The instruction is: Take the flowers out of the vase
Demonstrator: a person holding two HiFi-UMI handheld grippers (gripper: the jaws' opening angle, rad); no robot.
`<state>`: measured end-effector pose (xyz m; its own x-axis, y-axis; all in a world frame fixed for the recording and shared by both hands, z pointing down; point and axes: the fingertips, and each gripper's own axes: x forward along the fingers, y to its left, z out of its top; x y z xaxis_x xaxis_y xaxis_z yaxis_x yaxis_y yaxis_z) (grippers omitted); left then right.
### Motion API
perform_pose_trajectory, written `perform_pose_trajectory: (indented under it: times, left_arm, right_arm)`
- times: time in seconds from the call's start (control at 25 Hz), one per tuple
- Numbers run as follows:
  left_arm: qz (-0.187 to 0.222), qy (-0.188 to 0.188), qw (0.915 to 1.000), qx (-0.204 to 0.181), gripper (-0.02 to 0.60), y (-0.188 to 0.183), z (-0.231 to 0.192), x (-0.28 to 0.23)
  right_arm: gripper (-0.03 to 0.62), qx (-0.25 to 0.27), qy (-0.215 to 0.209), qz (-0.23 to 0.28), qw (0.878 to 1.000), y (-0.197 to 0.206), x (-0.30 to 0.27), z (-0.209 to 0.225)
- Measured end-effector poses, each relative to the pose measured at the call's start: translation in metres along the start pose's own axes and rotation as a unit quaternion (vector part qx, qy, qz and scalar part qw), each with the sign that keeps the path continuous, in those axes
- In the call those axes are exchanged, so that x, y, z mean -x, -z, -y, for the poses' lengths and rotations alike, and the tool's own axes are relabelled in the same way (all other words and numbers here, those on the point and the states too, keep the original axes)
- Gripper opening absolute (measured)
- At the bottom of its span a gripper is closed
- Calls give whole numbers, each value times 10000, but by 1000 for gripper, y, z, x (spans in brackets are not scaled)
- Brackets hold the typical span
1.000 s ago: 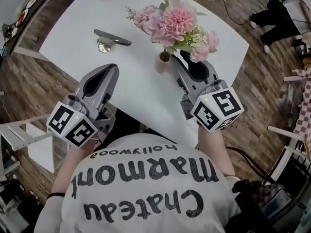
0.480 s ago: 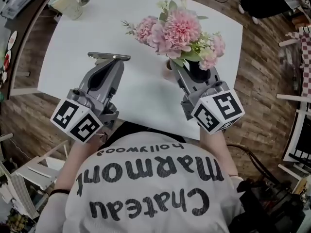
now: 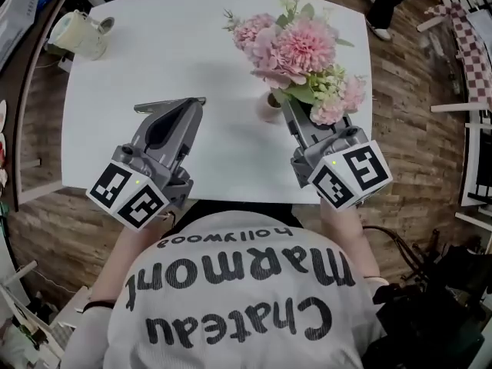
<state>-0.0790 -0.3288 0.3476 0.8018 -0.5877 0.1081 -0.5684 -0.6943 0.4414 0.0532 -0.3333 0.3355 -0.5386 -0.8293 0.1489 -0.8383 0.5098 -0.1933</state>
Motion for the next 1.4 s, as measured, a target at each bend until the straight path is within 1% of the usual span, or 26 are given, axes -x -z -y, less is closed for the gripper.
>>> perform_pose_trajectory:
  times: [0.12, 0.2, 0.44, 0.6, 0.76, 1.04, 1.16, 1.32, 1.4]
  left_arm:
    - [-16, 174, 9998, 75, 5, 1, -7, -1]
    - [16, 235, 9997, 65, 5, -1, -10, 0]
    - [228, 239, 9995, -12, 5, -6, -1, 10]
    - [416, 121, 9990, -97, 5, -12, 14, 27]
    - [604, 27, 9980, -167, 5, -14, 30, 41]
    - [1003, -381, 9940, -231, 5, -12, 79, 66]
    - [1171, -538, 9913, -256, 5, -9, 99, 84]
    - [1359, -733, 9873, -362, 5, 0, 127, 109]
    - [1448, -814, 9853, -404, 5, 8, 144, 120]
  right_arm:
    - [38, 164, 188, -4, 9997, -3, 0, -3]
    - [34, 174, 237, 42, 9996, -6, 0, -5]
    - [25, 288, 303, 186, 9990, -17, 8, -10]
    - [23, 318, 202, 409, 9985, -33, 17, -17]
    - [23, 484, 121, 658, 9966, -53, 27, -24]
    - [23, 664, -179, 1060, 9920, -86, 54, -27]
    - [23, 810, -202, 1268, 9884, -98, 65, -33]
    - [23, 725, -209, 1731, 9820, -114, 97, -37]
    - [23, 661, -270, 1861, 9799, -118, 118, -41]
